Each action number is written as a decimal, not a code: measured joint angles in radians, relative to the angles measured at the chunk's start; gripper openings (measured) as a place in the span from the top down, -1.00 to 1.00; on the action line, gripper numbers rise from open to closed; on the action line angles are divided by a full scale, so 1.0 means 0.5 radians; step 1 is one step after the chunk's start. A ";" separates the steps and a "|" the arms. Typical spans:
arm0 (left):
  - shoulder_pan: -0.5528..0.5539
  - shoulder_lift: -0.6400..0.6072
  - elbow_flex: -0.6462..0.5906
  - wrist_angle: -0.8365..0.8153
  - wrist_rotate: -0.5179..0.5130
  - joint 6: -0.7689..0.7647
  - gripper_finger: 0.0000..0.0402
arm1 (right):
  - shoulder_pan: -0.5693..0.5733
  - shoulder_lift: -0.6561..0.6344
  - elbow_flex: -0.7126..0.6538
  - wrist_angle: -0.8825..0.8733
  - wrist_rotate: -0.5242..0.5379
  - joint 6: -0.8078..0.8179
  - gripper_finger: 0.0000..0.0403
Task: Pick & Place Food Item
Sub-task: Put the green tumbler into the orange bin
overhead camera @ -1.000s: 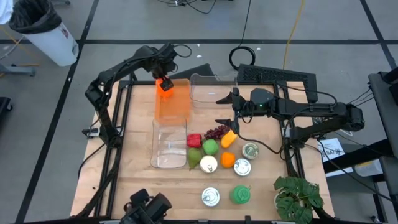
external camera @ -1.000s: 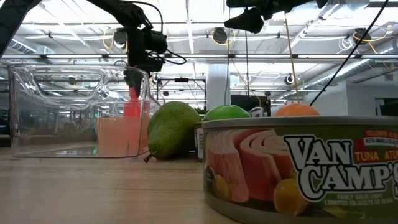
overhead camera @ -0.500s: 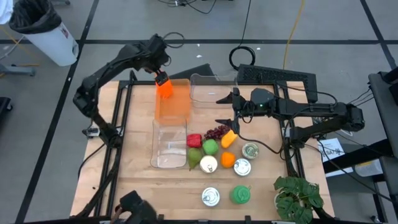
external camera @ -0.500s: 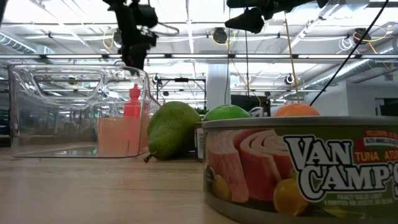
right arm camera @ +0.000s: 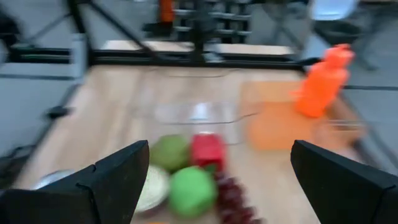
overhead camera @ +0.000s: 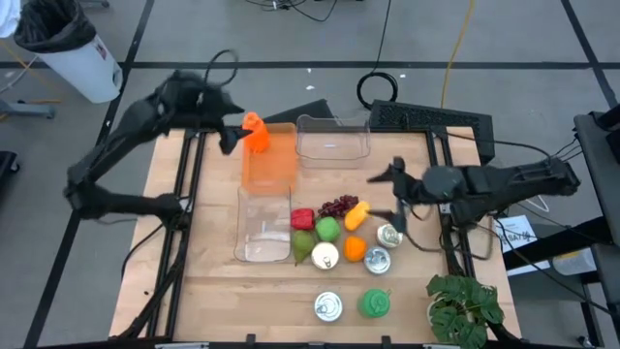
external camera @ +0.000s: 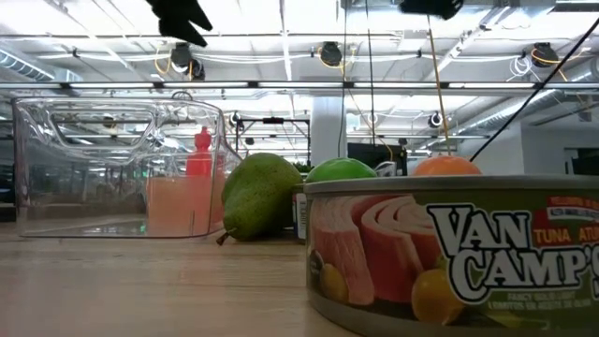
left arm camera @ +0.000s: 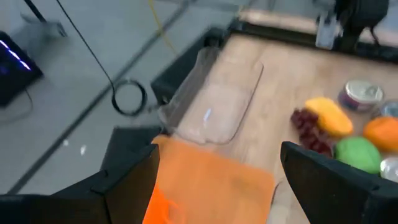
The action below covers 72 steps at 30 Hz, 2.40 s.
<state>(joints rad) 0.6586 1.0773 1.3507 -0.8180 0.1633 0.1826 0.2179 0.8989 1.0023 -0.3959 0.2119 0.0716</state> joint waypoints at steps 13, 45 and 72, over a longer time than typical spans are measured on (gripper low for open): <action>-0.576 -0.685 -1.011 0.949 -0.239 -0.349 -0.74 | 0.998 -0.210 -0.213 -0.013 0.207 0.506 -0.86; -0.917 -0.517 -1.212 1.316 -0.240 -0.635 -0.74 | 1.528 0.630 -0.623 1.350 0.474 0.197 -0.84; -0.917 -0.516 -1.212 1.316 -0.241 -0.636 -0.74 | 1.461 0.685 -0.626 1.409 0.461 0.145 -0.68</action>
<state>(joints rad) 0.2001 0.8192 0.7448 -0.1600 0.0429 -0.1356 0.9485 1.2415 0.6895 0.3088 0.4422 0.1444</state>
